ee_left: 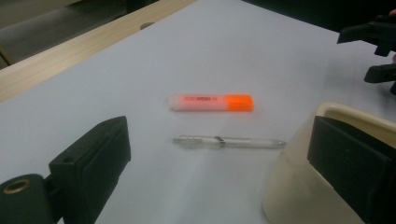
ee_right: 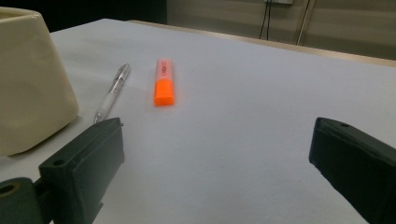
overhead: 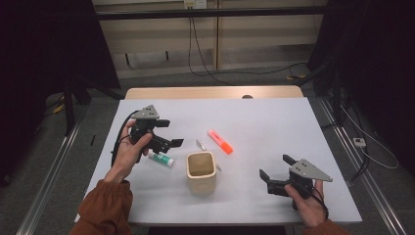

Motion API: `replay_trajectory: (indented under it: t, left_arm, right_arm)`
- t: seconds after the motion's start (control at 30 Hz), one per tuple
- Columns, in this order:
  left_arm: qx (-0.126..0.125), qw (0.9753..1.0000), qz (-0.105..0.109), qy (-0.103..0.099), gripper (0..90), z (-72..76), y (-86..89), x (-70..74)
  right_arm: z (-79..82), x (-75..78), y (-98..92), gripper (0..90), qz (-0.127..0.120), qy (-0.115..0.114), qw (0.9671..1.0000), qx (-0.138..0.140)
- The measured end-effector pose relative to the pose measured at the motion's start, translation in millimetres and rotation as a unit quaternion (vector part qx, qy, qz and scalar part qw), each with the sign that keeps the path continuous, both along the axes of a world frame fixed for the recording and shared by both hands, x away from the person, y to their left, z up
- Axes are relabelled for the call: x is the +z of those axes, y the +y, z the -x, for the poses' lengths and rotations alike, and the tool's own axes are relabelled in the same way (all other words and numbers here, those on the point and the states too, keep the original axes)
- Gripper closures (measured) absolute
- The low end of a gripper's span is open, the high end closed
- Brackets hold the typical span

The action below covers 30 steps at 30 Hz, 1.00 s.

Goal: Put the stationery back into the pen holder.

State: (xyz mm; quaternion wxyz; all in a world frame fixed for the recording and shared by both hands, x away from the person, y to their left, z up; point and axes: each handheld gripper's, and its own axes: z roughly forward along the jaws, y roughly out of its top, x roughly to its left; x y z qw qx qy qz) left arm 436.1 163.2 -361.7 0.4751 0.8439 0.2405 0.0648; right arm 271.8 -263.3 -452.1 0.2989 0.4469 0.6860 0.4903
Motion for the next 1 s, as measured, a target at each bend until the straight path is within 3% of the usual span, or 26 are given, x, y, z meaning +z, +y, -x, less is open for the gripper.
replay_trajectory:
  t: [0.13,0.33,0.47,0.6,0.73,0.87,1.0]
  left_arm:
    - [0.000,0.9996,0.008,0.027,8.1,-4.0,10.5,0.5]
    - [0.007,0.9994,0.029,0.020,10.6,-8.7,23.0,5.2]
    - [-0.003,0.9992,0.018,0.034,10.8,-10.0,28.6,1.3]
    - [-0.004,0.9996,0.002,0.028,11.3,-8.9,35.6,-1.6]
    - [-0.021,0.9992,0.000,0.034,13.4,-4.6,48.2,-3.8]
    - [-0.010,0.9993,-0.013,0.035,13.9,-2.3,64.0,-7.9]
    - [-0.020,0.9979,-0.051,0.034,13.5,-0.7,72.4,-16.6]
  right_arm:
    - [0.9,0.2,-0.5,2.6,0.000,-0.001,1.0000,-0.003]
    - [2.5,-0.3,-2.3,2.6,0.000,0.000,1.0000,-0.004]
    - [4.0,0.0,-3.6,2.5,-0.002,-0.001,1.0000,-0.006]
    - [2.9,-0.2,-1.7,2.6,0.002,0.000,1.0000,-0.003]
    - [2.5,-0.4,-1.9,2.6,0.001,0.001,1.0000,-0.004]
    - [2.3,-0.4,-1.8,2.5,0.001,0.001,1.0000,-0.005]
    - [2.1,-0.4,-1.2,2.5,0.003,0.001,1.0000,-0.003]
